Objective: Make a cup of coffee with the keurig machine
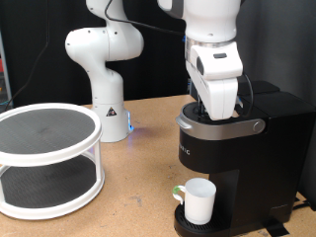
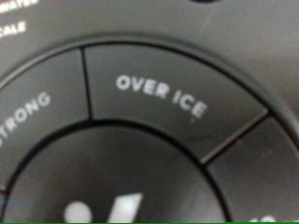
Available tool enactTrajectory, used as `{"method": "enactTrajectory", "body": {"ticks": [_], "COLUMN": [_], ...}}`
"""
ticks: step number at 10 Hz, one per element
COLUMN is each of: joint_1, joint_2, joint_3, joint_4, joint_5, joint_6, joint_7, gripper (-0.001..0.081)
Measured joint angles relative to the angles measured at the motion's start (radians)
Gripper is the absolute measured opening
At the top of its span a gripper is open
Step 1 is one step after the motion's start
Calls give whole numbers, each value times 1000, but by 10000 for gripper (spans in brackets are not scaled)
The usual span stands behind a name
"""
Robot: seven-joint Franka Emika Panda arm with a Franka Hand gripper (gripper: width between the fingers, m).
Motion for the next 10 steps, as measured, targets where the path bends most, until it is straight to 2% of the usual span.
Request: {"method": "enactTrajectory", "body": {"ticks": [1,3,7,10], "joint_1": [0,0,0,1], "joint_2": [0,-7,-72,-111], "joint_3": [0,0,-4,-2], "joint_4": [0,-22,-121,-167], "joint_5": [0,31,124,200], "joint_6": [1,72,215,264], "joint_7": [0,-8,-112,-152], "gripper": [1,1,1,1]}}
